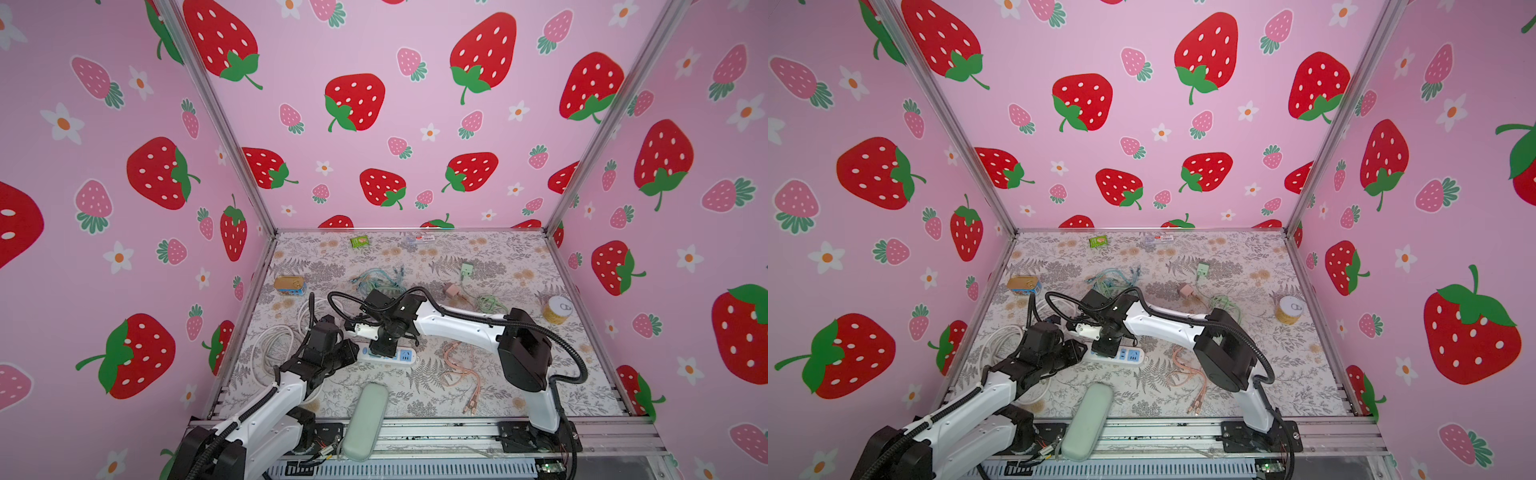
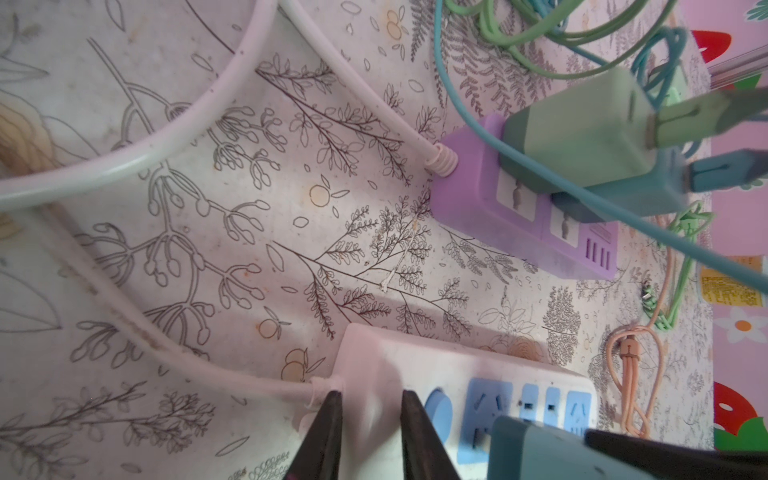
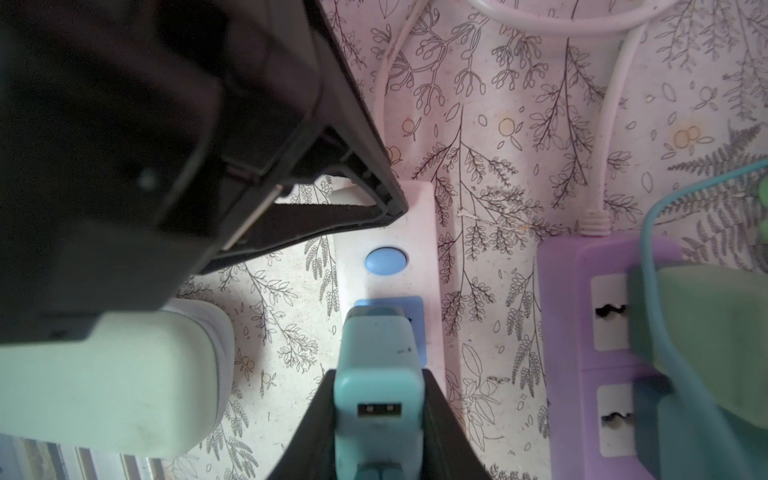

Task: Insert the plug
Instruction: 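Lower the teal charger prongs onto a white strip socket with the right gripper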

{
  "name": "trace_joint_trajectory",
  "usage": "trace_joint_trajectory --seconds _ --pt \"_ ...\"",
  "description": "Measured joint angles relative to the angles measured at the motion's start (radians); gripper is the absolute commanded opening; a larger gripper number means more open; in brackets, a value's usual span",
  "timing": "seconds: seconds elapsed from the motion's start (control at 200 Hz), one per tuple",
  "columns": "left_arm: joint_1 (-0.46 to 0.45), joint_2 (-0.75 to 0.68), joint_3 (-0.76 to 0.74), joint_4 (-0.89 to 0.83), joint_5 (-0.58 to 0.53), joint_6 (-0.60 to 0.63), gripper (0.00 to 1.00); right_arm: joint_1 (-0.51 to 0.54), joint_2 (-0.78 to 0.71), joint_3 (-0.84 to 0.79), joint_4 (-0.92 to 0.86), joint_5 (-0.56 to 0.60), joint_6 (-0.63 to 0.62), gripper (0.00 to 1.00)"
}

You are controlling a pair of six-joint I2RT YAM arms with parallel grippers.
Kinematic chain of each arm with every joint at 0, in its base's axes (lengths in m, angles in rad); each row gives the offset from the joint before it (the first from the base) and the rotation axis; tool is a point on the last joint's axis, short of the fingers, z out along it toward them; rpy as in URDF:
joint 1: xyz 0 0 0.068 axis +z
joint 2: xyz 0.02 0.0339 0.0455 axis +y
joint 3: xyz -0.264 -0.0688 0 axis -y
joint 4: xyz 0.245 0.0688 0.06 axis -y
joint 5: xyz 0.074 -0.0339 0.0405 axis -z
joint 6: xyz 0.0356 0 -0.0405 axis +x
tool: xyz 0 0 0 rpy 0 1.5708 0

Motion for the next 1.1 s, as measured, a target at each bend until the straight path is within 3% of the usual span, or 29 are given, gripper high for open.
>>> trace_joint_trajectory --seconds 1.1 --pt "0.015 -0.033 -0.028 0.011 0.037 -0.005 0.28 0.024 -0.014 -0.038 0.043 0.082 0.032 0.22"
